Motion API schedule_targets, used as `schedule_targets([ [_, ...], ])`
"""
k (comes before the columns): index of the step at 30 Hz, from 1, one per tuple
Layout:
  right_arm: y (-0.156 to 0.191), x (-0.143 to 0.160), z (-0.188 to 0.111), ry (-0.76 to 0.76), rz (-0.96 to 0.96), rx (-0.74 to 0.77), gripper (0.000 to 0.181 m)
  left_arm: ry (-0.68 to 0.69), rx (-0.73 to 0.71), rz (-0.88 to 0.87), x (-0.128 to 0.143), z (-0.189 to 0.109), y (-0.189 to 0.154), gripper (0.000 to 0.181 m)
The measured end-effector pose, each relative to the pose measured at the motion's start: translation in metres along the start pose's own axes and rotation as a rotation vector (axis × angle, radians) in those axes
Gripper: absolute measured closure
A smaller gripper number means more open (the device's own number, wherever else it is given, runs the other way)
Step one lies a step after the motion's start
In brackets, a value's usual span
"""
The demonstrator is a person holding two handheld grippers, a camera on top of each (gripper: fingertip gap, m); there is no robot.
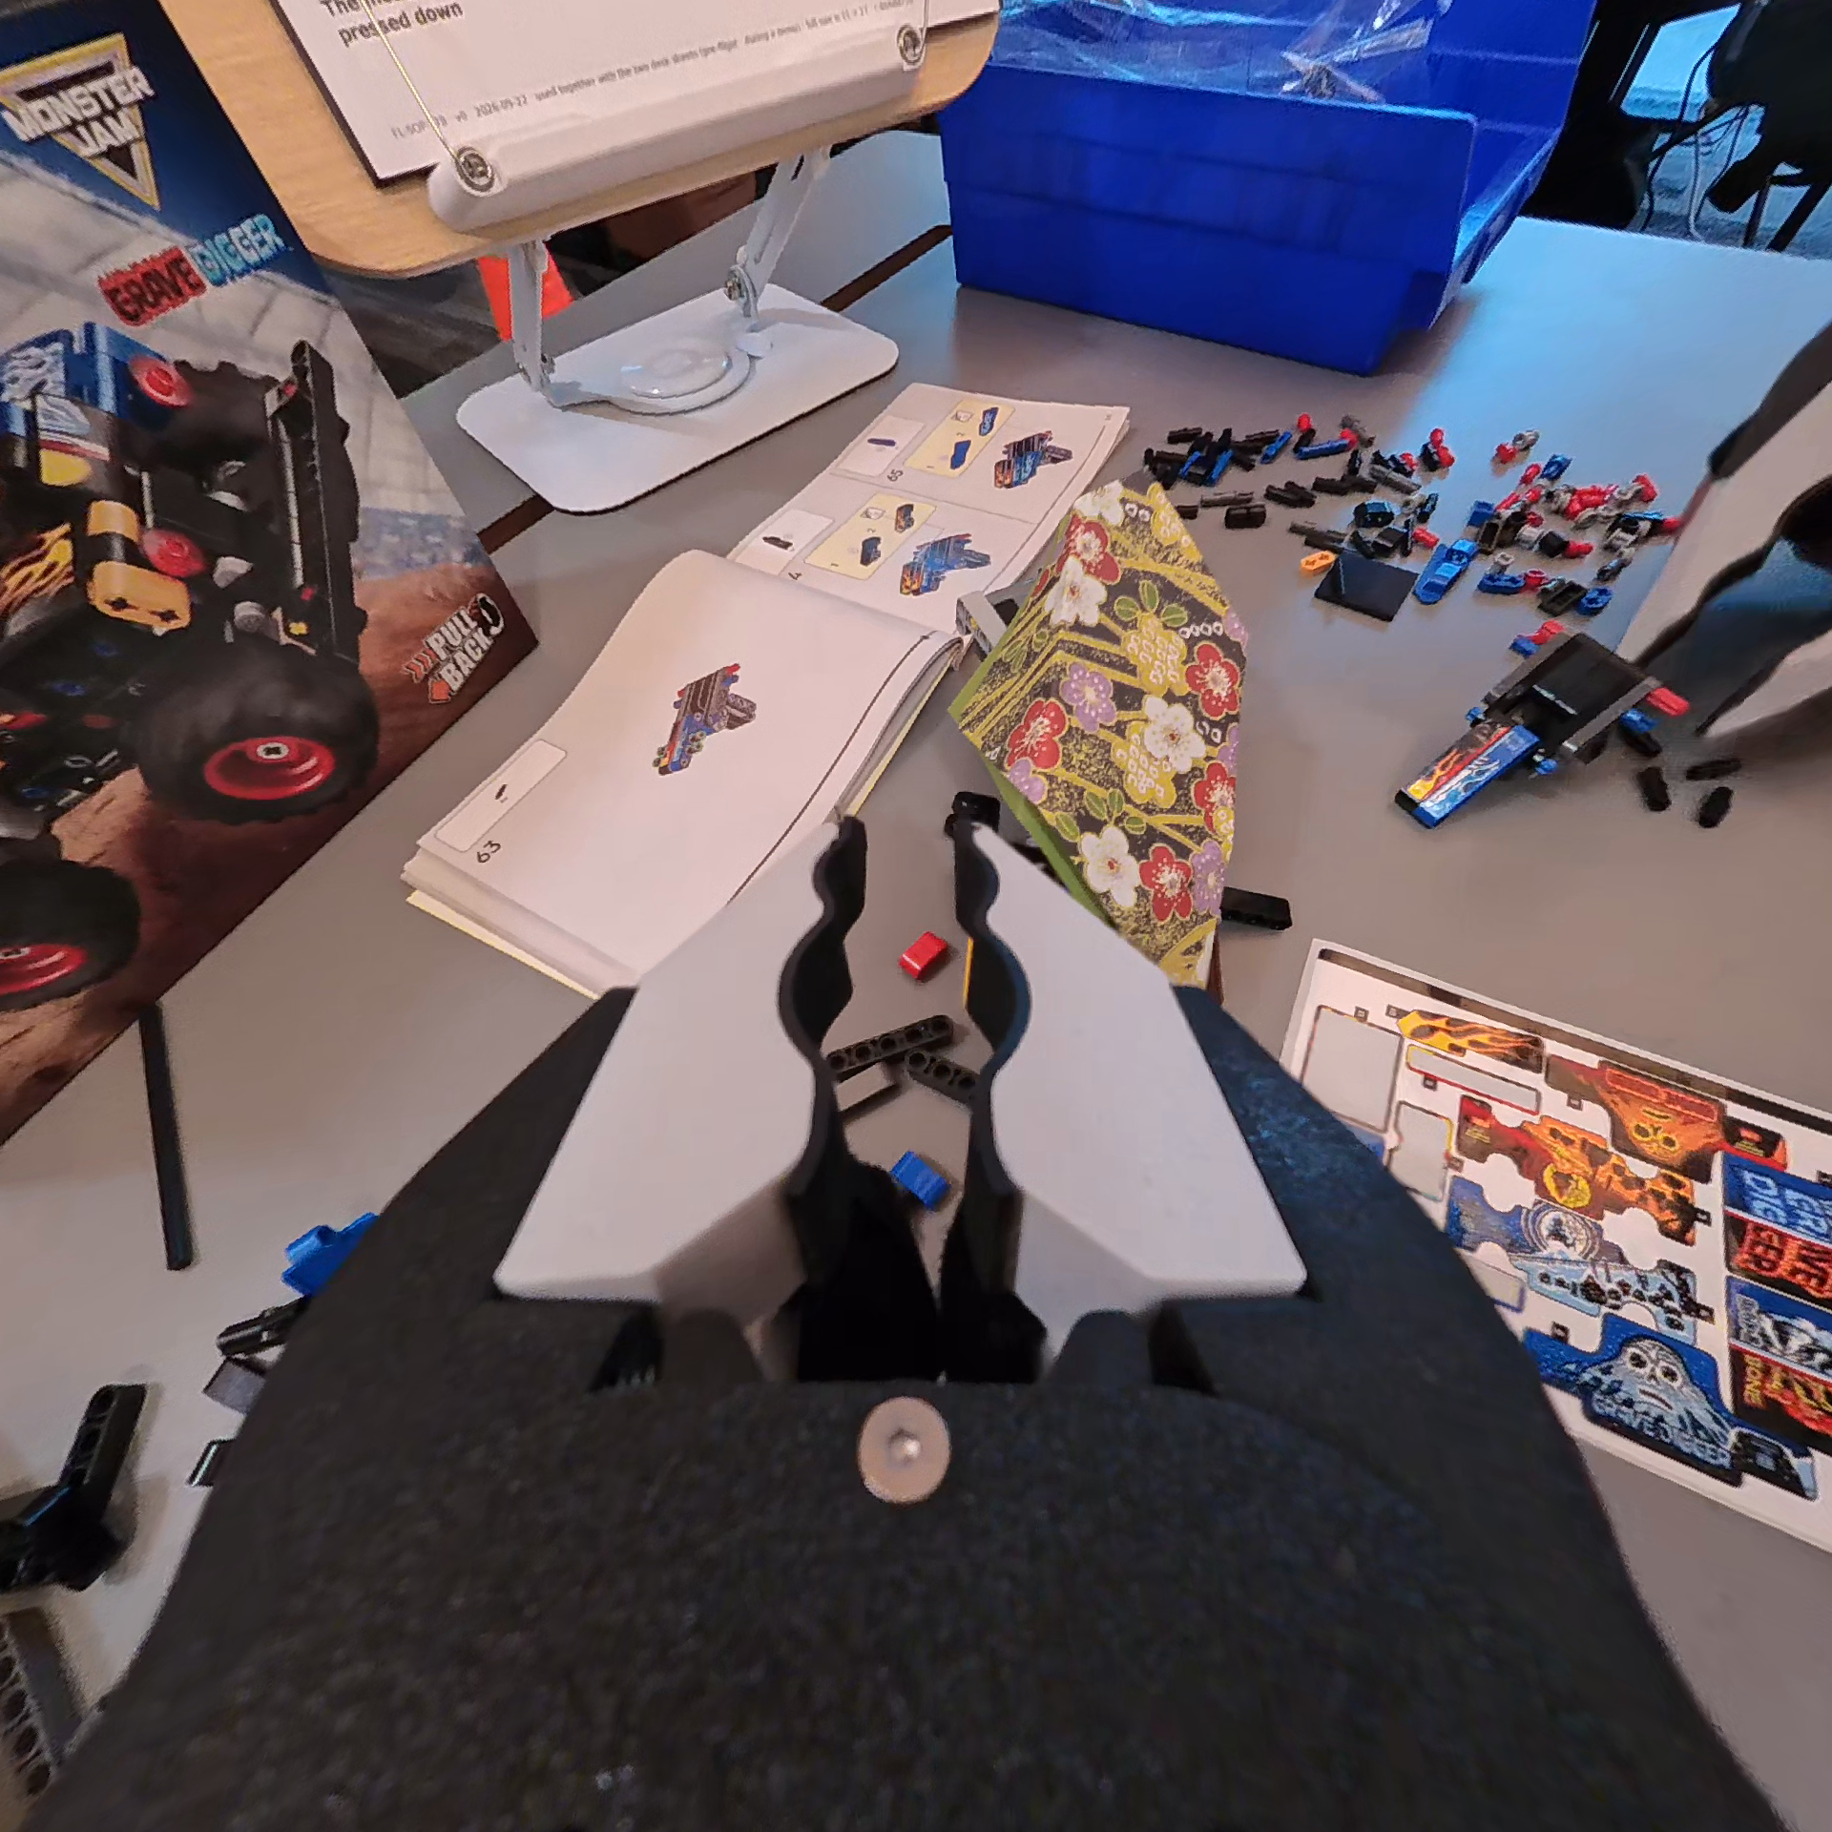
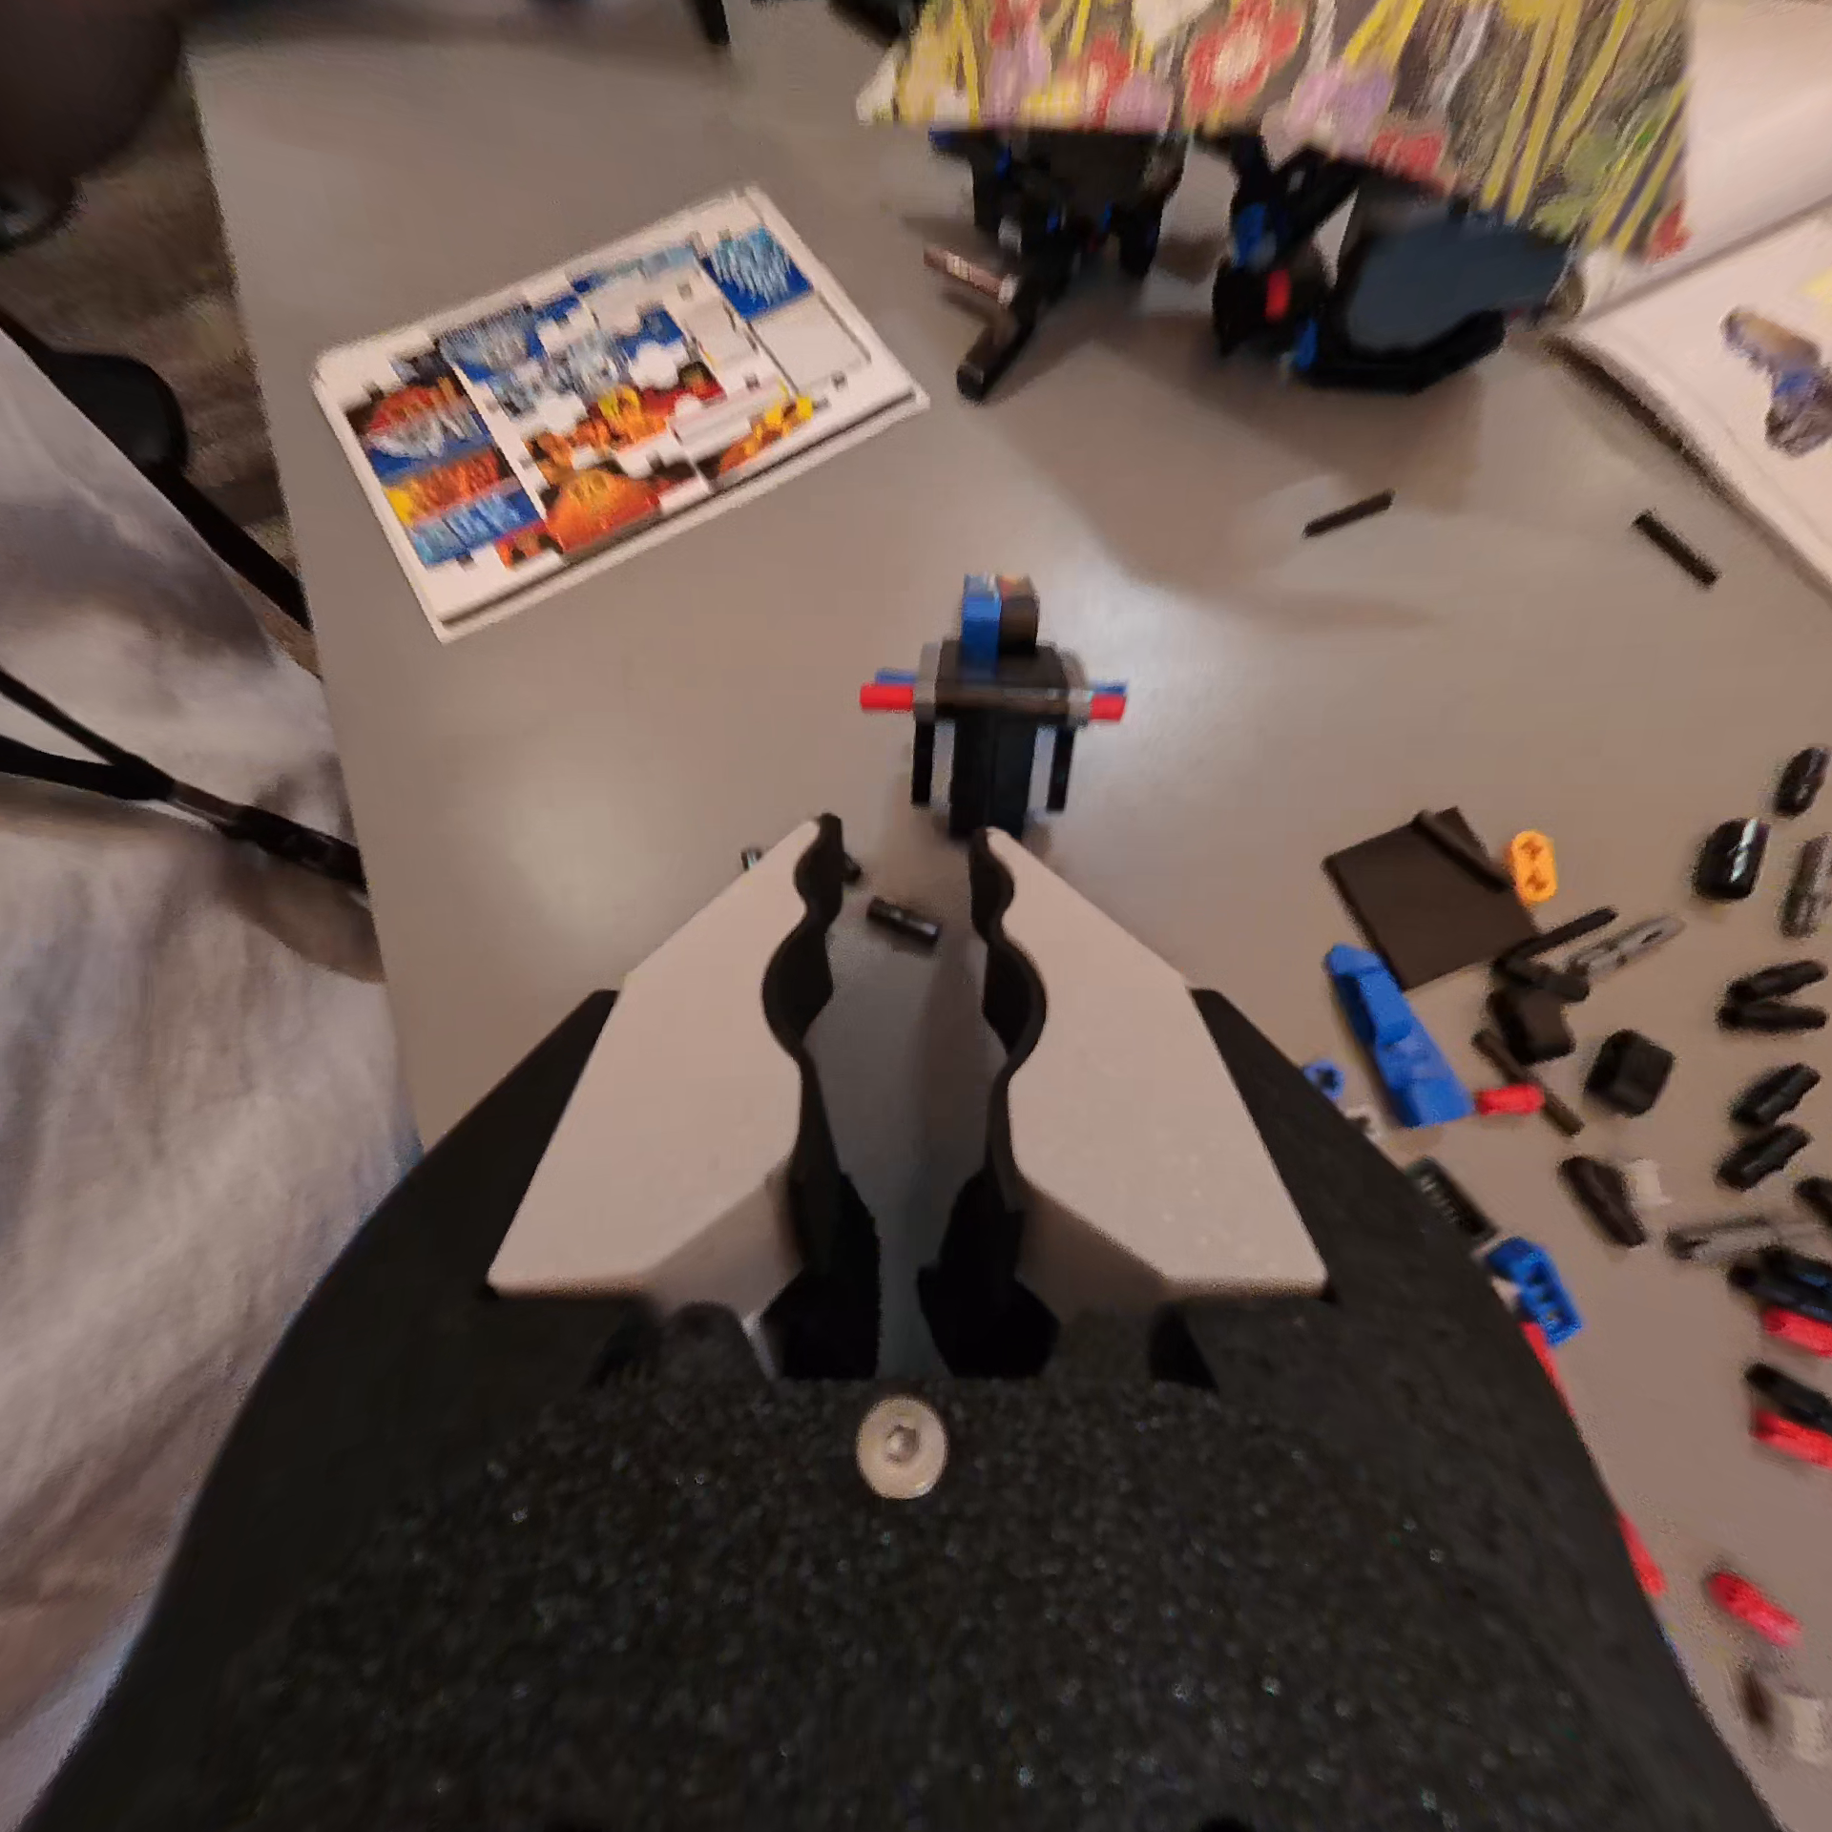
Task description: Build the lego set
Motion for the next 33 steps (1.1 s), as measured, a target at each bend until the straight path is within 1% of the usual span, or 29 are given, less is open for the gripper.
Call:
schedule_targets([
  [3, -0.019, -0.021, -0.016, -0.070, -0.023, -0.014, 0.155, 0.011, -0.004, -0.001, 0.002, 0.002, 0.002, 0.166],
  [5, -0.042, -0.036, -0.026, -0.107, -0.048, 0.012, 0.154, 0.012, -0.003, -0.008, 0.003, 0.002, 0.003, 0.166],
  [7, -0.071, -0.051, -0.027, -0.127, -0.089, 0.065, 0.150, 0.002, -0.003, -0.020, 0.003, 0.003, 0.004, 0.166],
  [9, -0.106, -0.062, -0.018, -0.133, -0.126, 0.139, 0.151, 0.001, 0.002, -0.016, 0.005, 0.005, 0.004, 0.166],
  [10, -0.121, -0.066, -0.010, -0.126, -0.130, 0.153, 0.151, 0.009, -0.015, -0.003, 0.007, 0.005, 0.006, 0.166],
  [11, -0.133, -0.070, -0.002, -0.129, -0.121, 0.153, 0.151, 0.024, -0.037, 0.008, 0.009, 0.005, 0.008, 0.166],
  [13, -0.147, -0.074, 0.011, -0.182, -0.061, 0.136, 0.151, 0.033, -0.072, 0.021, 0.010, 0.004, 0.013, 0.166],
  [16, -0.152, -0.064, 0.020, -0.227, 0.010, 0.161, 0.152, 0.023, -0.091, 0.014, 0.010, 0.002, 0.017, 0.165],
  [19, -0.149, -0.058, 0.020, -0.220, -0.028, 0.211, 0.157, 0.009, -0.115, 0.025, 0.009, 0.001, 0.019, 0.166],
  [21, -0.147, -0.061, 0.017, -0.212, -0.058, 0.232, 0.157, 0.011, -0.137, 0.016, 0.009, 0.001, 0.021, 0.166],
  [23, -0.144, -0.065, 0.015, -0.239, -0.067, 0.235, 0.158, 0.000, -0.137, 0.007, 0.008, 0.000, 0.020, 0.166],
  [29, -0.139, -0.065, 0.014, -0.239, -0.073, 0.220, 0.157, 0.003, -0.153, 0.016, 0.008, 0.000, 0.022, 0.166],
  [33, -0.125, -0.073, 0.007, -0.271, -0.083, 0.180, 0.157, -0.003, -0.146, 0.008, 0.008, 0.000, 0.022, 0.166],
])
Point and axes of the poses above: each gripper's, where its closed fingertips meet, z out along the fingers, x out of its underside, y = z × x across the jaws, the point moved 8 cm from there along -z, back along the fingers, and after that the axes turned 1 degree about x, right-handed, at the moved point
